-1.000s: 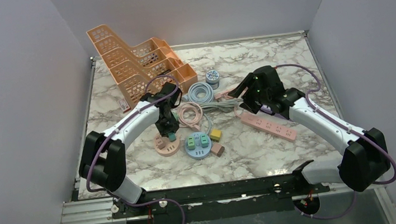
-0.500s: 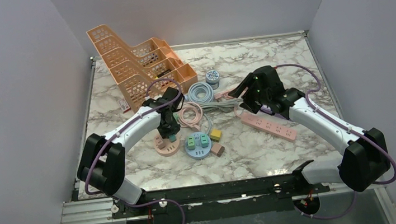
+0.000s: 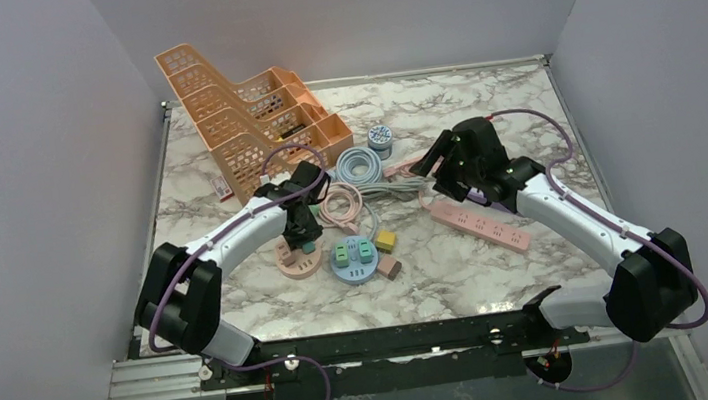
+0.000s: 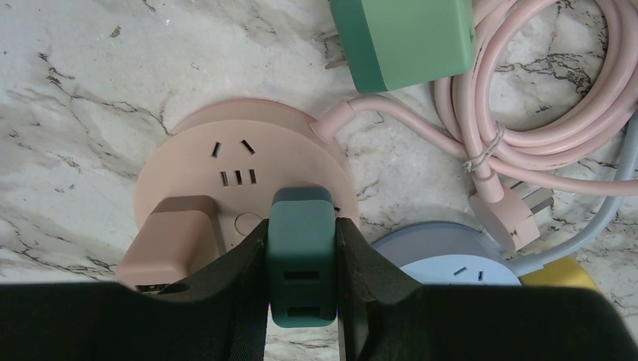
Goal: Insert the plug
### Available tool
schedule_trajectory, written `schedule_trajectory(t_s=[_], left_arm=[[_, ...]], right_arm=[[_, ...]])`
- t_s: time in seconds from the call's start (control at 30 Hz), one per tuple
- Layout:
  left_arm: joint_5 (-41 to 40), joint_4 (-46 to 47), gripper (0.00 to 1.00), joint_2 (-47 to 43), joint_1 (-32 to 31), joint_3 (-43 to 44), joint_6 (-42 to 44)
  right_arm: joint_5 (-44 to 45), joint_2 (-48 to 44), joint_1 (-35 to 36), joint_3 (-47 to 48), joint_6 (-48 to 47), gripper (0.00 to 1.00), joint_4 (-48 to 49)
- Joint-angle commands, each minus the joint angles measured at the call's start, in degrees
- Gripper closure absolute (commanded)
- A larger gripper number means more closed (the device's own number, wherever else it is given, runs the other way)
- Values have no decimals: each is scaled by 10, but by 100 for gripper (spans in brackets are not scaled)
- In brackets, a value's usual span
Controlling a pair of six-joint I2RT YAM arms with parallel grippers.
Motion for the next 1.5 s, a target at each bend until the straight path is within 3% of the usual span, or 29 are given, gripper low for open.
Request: schedule_trajectory(t_s=[0.0, 0.13, 0.2, 0.3, 0.4, 0.57, 0.8, 0.9, 1.2, 1.47], left_arm=[[31, 22, 84, 12, -4, -26, 14], [31, 7, 57, -17, -4, 6, 28], [33, 0, 50, -29, -4, 23, 38], [38, -3, 46, -47, -4, 50, 57], [35, -9, 42, -67, -3, 75, 77], [25, -4, 34, -110, -3, 102, 111], [27, 83, 28, -175, -3, 95, 192], [58, 141, 28, -201, -3, 77, 218], [92, 311, 28, -281, -3, 0, 244], [85, 360, 28, -303, -3, -26, 256]], right_arm=[[45, 0, -3, 28, -85, 30, 0], [86, 0, -3, 45, -147, 29, -19], [105, -4, -3, 48, -178, 28, -24], [104, -12, -3, 47, -240, 28, -10], [21, -24, -3, 44, -365, 29, 37], [-91, -20, -3, 44, -463, 29, 29], [-178, 29, 1, 22, -438, 30, 1], [-170, 58, 31, 22, -433, 30, 6], [-12, 202, 157, 77, -349, 29, -45], [127, 300, 224, 158, -228, 29, -121]])
